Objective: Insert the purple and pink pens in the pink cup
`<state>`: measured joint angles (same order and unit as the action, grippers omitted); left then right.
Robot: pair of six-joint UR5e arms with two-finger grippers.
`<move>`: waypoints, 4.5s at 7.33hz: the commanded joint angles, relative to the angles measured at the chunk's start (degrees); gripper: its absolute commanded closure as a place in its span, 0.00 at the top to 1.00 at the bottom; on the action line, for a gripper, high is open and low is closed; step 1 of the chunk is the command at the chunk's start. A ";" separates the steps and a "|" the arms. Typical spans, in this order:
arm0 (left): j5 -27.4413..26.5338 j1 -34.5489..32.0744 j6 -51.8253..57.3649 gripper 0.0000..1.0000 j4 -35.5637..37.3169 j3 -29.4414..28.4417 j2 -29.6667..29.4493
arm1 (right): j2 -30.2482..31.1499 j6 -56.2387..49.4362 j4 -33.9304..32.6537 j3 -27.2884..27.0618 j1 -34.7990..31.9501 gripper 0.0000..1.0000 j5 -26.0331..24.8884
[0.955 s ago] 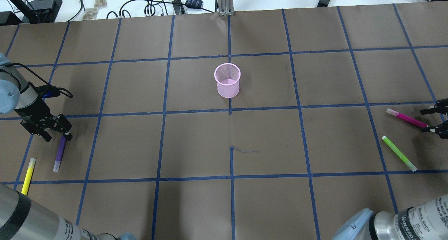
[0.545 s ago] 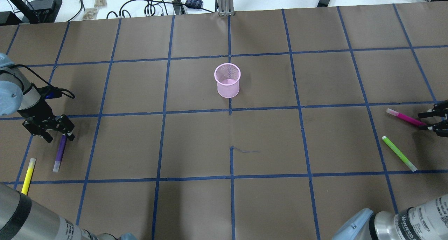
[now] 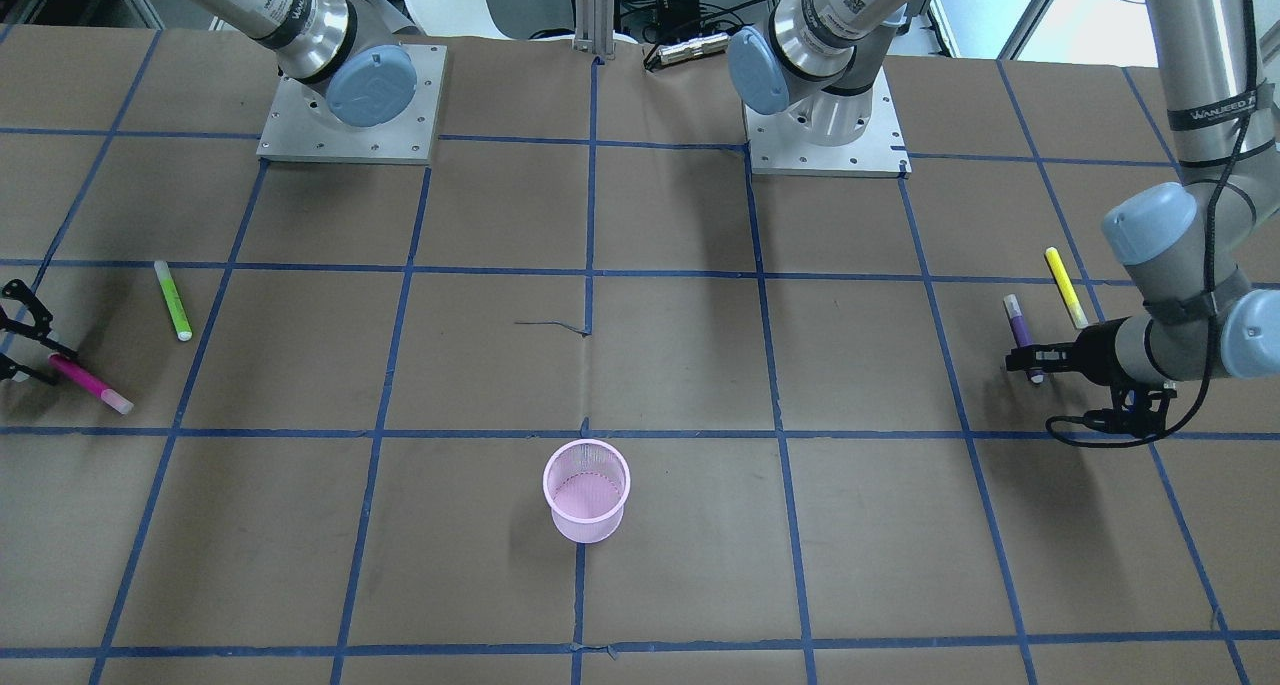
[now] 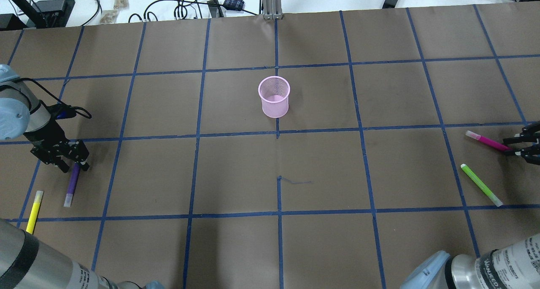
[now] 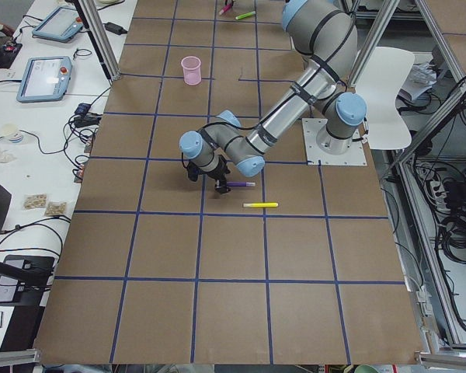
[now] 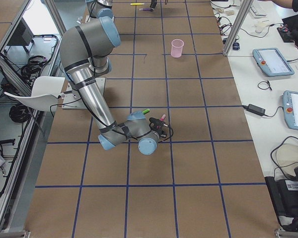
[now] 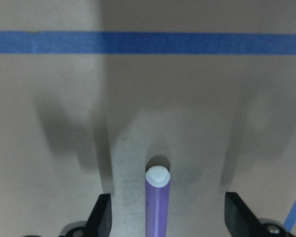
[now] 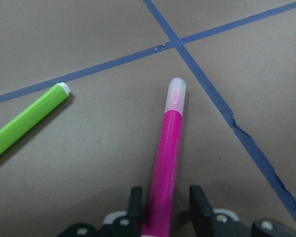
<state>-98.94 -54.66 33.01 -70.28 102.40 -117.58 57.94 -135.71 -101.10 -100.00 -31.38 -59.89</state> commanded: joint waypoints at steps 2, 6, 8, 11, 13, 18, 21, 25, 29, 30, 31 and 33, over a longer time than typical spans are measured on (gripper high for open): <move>-0.02 -0.01 0.12 0.03 0.58 0.17 -0.11 | 0.16 -0.69 -0.59 -0.02 0.00 0.27 -0.14; 0.15 -0.27 0.21 0.00 1.02 -0.70 1.20 | 2.43 -0.45 0.10 1.03 0.00 0.00 0.12; 0.16 -0.36 0.38 0.00 1.02 -0.79 1.82 | 12.85 5.94 0.37 1.21 -1.83 0.00 -0.57; 0.24 -0.63 0.39 0.00 1.02 -0.97 2.70 | 27.00 26.01 0.46 1.48 -16.54 0.00 -6.78; 0.16 -2.29 0.39 0.00 1.02 -1.06 4.01 | 31.00 43.78 0.55 1.48 -32.35 0.00 -18.97; 1.56 -3.00 0.91 0.00 -1.00 -3.68 7.36 | 17.61 89.07 -6.41 13.54 -67.98 0.00 -29.53; 4.97 -3.00 2.31 0.00 -1.09 -4.57 8.67 | 7.83 93.34 5.46 25.98 -76.78 0.01 -38.93; 8.49 -3.00 4.42 0.00 -0.47 -4.84 11.57 | 4.03 93.61 5.05 26.97 -78.66 0.02 -42.59; 10.79 -3.00 4.25 0.00 -0.38 -4.84 12.72 | 1.92 94.05 3.11 29.34 -79.45 0.02 -42.24; 10.79 -3.00 4.25 0.00 -0.38 -4.84 12.72 | 1.31 94.57 2.58 29.34 -79.63 0.38 -42.85; 10.96 -3.00 4.43 0.00 -0.38 -4.84 13.07 | 1.48 94.23 3.44 29.25 -79.63 0.99 -43.46; 14.04 -3.00 4.43 0.00 3.37 -5.19 14.74 | 1.74 94.48 3.54 29.51 -79.63 1.00 -43.99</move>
<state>-86.23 -57.66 37.42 -69.48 97.37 -103.73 59.50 -41.44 -97.63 -70.68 -110.98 -103.60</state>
